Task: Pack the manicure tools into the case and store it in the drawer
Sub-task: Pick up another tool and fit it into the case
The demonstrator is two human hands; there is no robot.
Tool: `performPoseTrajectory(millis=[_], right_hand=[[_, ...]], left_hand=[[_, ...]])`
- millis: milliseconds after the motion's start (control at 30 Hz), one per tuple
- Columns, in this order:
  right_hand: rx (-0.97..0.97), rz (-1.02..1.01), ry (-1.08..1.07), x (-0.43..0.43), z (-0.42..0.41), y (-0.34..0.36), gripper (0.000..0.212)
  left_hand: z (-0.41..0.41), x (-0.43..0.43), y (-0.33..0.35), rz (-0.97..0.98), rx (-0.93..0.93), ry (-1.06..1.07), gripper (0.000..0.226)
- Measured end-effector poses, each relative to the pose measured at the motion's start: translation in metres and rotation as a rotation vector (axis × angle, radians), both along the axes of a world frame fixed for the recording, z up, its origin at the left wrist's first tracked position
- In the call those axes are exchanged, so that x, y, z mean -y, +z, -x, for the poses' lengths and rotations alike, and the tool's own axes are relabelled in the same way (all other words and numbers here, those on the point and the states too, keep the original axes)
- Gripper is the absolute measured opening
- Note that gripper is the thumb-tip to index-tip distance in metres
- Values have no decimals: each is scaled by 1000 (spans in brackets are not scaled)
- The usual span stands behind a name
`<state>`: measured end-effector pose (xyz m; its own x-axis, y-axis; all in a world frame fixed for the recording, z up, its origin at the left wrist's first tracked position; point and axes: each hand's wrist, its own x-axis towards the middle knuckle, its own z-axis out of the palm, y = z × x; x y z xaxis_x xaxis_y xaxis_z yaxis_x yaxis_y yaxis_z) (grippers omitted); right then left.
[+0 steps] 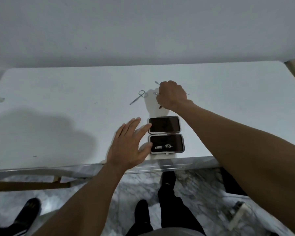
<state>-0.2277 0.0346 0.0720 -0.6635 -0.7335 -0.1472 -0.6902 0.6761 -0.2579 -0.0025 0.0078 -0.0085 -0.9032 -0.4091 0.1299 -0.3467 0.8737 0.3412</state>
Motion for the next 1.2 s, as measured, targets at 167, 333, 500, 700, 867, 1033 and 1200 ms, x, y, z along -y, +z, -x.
performPoseTrajectory(millis=[167, 333, 500, 700, 867, 1033, 1200], right_hand=[[0, 37, 53, -37, -19, 7, 18], [48, 114, 73, -86, -45, 7, 17], [23, 114, 177, -128, -64, 5, 13], [-32, 37, 190, -153, -69, -5, 13], [-39, 51, 155, -148, -72, -8, 14], [-19, 47, 162, -133, -75, -10, 14], [10, 63, 215, -121, -82, -12, 19]], left_hand=[[-1, 0, 0, 5, -15, -3, 61], [-1, 0, 0, 22, 2, -2, 62], [-3, -1, -1, 23, 18, -10, 64], [-3, 0, -2, 8, 49, -28, 63], [-3, 2, 0, -7, 45, -39, 64], [-3, 3, 1, -3, 30, -35, 64], [-3, 4, 0, -3, 4, -29, 64]])
